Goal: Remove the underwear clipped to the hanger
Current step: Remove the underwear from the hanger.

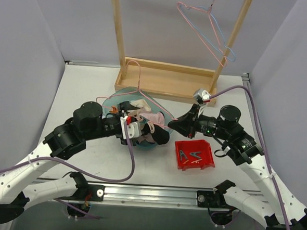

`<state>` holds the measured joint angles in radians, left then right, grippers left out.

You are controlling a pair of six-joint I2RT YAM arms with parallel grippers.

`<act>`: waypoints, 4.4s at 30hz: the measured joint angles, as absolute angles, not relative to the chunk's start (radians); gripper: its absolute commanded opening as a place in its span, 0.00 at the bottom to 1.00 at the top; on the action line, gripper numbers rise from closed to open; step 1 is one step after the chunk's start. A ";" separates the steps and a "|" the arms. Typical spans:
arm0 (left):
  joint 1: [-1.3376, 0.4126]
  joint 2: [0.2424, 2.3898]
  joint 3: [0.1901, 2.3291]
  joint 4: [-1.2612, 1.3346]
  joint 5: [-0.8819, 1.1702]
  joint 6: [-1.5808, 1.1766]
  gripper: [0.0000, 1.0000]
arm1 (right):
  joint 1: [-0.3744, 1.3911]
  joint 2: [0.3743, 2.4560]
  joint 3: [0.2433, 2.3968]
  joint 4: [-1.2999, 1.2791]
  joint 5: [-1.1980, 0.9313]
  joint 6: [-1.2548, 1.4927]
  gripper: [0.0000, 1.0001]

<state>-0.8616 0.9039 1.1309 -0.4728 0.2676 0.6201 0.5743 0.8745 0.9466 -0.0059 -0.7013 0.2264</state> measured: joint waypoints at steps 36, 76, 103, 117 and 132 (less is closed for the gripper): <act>-1.066 0.901 1.122 -0.625 0.011 0.835 0.87 | 0.603 0.895 0.958 -0.027 -0.757 0.223 0.00; -1.068 0.865 1.196 -0.567 -0.010 0.710 0.03 | 0.604 0.922 0.975 -0.086 -0.509 0.210 0.00; -1.256 1.521 1.250 -0.245 0.260 0.309 0.03 | 0.602 0.967 1.072 -0.049 -0.118 0.272 0.00; -1.232 1.648 1.234 -0.002 0.035 0.316 0.94 | 0.601 0.965 1.081 -0.048 -0.120 0.273 0.00; -1.228 1.129 1.153 -0.140 -0.113 0.322 0.94 | 0.591 0.930 1.081 -0.052 -0.191 0.257 0.00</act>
